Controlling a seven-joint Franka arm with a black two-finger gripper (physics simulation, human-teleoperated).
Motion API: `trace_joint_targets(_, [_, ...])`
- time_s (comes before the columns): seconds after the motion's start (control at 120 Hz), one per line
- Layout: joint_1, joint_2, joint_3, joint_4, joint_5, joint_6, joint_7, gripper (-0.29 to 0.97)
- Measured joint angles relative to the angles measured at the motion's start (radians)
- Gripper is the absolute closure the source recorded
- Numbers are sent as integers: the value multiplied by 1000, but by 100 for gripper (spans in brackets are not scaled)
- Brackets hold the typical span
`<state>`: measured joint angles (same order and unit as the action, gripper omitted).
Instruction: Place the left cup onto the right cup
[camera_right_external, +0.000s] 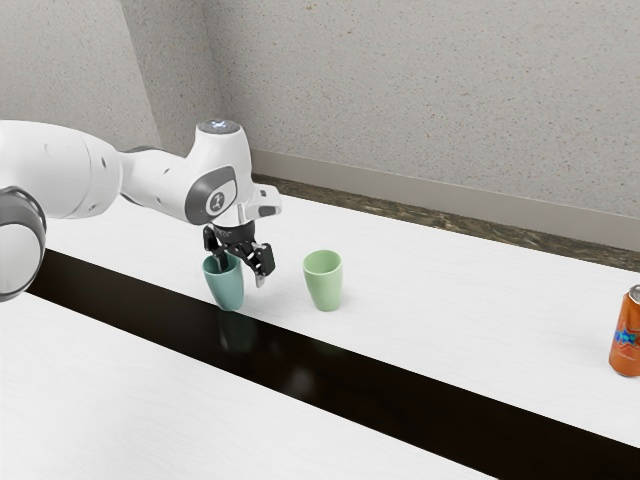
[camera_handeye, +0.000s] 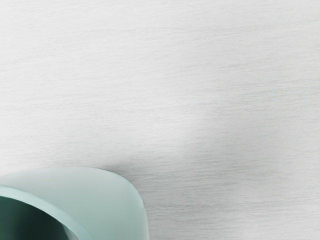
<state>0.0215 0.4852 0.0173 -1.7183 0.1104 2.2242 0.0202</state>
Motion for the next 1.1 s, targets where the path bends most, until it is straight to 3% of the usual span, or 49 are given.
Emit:
trace_joint_targets(0.675, [8, 45, 6, 13, 2, 29, 2, 3])
trace_joint_targets(0.967, [6, 48, 6, 25, 5, 41, 1, 52])
trace_joint_targets(1.1, [6, 48, 6, 27, 7, 43, 1, 66])
